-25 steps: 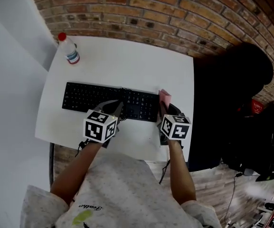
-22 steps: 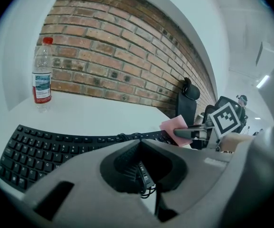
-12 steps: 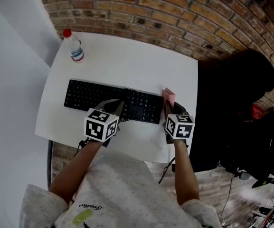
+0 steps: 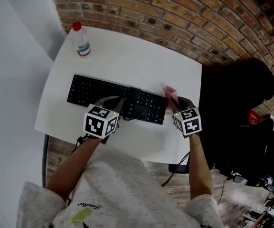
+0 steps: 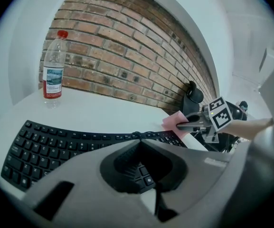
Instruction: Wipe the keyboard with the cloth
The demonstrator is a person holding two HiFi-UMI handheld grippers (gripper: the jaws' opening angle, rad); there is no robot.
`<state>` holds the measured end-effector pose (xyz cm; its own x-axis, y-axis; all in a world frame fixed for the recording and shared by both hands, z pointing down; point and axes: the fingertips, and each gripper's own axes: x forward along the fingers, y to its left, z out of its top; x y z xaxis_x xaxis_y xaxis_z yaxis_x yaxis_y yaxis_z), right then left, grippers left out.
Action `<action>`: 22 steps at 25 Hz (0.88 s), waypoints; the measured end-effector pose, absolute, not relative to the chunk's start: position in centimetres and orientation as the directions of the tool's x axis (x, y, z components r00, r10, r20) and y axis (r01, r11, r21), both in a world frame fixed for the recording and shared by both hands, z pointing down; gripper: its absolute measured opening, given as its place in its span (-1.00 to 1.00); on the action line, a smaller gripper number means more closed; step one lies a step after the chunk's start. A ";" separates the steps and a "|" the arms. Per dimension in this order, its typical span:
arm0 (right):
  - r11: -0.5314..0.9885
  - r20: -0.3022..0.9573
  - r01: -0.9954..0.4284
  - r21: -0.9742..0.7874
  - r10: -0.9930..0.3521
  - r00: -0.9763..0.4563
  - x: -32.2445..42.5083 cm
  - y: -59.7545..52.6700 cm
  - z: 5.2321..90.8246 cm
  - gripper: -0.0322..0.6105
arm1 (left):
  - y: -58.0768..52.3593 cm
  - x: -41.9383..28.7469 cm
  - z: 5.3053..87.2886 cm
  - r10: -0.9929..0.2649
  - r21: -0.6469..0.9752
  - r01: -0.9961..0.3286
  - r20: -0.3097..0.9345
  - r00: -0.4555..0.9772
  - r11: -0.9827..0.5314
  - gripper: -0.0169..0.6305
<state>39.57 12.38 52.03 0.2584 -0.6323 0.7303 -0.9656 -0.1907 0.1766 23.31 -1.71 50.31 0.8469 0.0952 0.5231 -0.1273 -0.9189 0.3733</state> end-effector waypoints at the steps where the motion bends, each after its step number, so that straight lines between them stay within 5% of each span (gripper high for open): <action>1: -0.158 0.741 -0.970 0.185 -0.626 0.243 39.4 12.1 52.0 -0.82 | -2.0 23.1 50.3 0.093 0.374 -0.131 0.523 0.847 -0.918 -0.97; 6: -0.015 0.769 -0.984 0.177 -0.622 0.148 37.5 10.5 51.9 -0.82 | -3.4 22.2 50.1 0.081 0.383 -0.143 0.511 0.856 -0.912 -0.97; 22: 0.103 0.808 -0.992 0.076 -0.589 0.001 34.0 4.9 52.5 -0.82 | -7.9 18.2 49.7 0.022 0.377 -0.194 0.499 0.867 -0.906 -0.97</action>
